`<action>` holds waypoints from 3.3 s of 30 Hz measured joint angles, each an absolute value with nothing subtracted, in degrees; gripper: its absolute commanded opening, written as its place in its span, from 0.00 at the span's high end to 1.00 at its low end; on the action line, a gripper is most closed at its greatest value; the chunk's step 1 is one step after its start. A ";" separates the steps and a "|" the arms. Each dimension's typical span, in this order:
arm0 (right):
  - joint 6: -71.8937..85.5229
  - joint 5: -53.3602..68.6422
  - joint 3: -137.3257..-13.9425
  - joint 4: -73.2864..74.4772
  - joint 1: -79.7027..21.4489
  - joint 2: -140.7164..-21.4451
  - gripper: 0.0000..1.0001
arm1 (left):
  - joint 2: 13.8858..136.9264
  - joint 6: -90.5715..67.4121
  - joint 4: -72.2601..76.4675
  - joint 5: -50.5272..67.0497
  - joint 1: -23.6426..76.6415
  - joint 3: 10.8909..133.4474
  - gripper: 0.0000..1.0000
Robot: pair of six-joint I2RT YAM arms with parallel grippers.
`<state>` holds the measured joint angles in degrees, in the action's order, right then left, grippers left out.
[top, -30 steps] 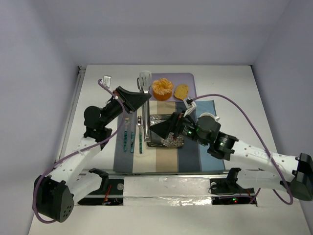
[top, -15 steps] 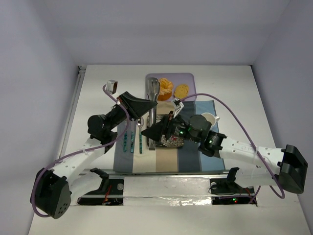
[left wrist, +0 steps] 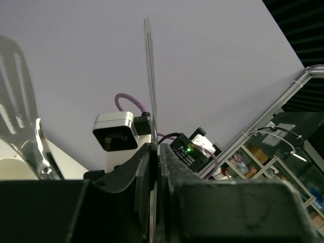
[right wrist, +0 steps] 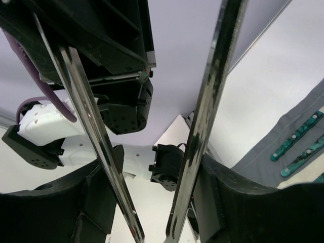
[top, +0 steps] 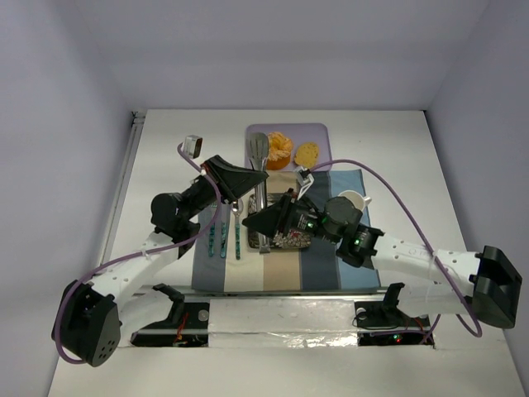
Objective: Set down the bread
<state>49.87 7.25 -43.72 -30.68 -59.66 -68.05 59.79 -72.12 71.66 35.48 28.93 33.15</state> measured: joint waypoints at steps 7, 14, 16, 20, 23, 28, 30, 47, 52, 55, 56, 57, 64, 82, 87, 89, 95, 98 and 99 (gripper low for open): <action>50.96 5.28 -42.11 -29.17 -59.64 -66.04 0.49 | 59.72 -70.32 72.23 35.92 28.93 33.12 0.51; 51.07 2.48 -41.91 -26.85 -59.64 -62.39 0.51 | 59.07 -66.13 67.53 37.32 28.93 35.24 0.27; 50.81 1.61 -42.00 -25.74 -59.64 -61.69 0.52 | 58.65 -64.71 64.90 37.80 28.93 36.16 0.23; 50.30 -0.67 -43.13 -21.71 -59.40 -61.41 0.54 | 57.43 -60.77 58.43 38.61 28.93 37.39 0.13; 49.87 -1.83 -44.40 -18.98 -58.74 -61.39 0.54 | 56.36 -58.39 54.78 38.81 28.93 37.65 0.09; 49.19 -2.83 -46.15 -15.03 -56.77 -60.40 0.55 | 55.22 -53.87 46.87 39.03 28.93 38.96 0.05; 48.84 -2.94 -47.13 -13.28 -55.77 -59.99 0.55 | 54.72 -52.05 43.66 39.00 28.93 39.81 0.03; 43.44 -1.13 -54.81 12.21 -44.07 -59.33 0.58 | 42.11 -30.02 4.25 27.20 29.17 44.38 0.36; 39.81 2.07 -58.28 20.10 -37.93 -64.49 0.60 | 36.10 -25.39 -5.10 18.04 29.15 42.92 0.93; 38.41 3.60 -60.20 23.46 -35.42 -69.19 0.61 | 33.12 -23.99 -8.16 14.85 29.15 40.62 0.99; 38.00 4.05 -61.08 24.71 -34.61 -71.11 0.61 | 32.25 -23.75 -9.06 14.09 29.15 39.77 0.97; 37.54 4.45 -62.13 25.80 -33.91 -73.14 0.61 | 31.40 -23.57 -9.69 13.32 29.15 38.89 0.94; 35.46 6.74 -70.91 32.08 -27.03 -86.94 0.62 | 27.03 -23.73 -11.88 10.24 29.15 34.11 0.76; 34.94 2.81 -88.47 45.01 -20.03 -106.28 0.57 | 20.12 -23.79 -11.79 9.76 29.15 34.09 0.73; 34.96 2.83 -88.29 45.04 -19.92 -107.61 0.57 | 19.90 -23.79 -11.79 9.76 29.15 34.09 0.73; 34.94 3.18 -88.18 44.77 -19.92 -107.81 0.57 | 19.88 -23.79 -11.79 9.76 29.15 34.09 0.73; 35.07 4.95 -85.21 42.52 -19.92 -108.44 0.61 | 19.90 -23.79 -11.79 9.69 29.15 34.09 0.73; 35.14 5.65 -84.58 41.47 -19.92 -109.30 0.69 | 19.90 -23.79 -11.79 9.56 29.15 34.09 0.72; 35.11 5.89 -84.51 41.41 -19.92 -109.51 0.71 | 19.90 -23.79 -11.79 9.56 29.15 34.09 0.73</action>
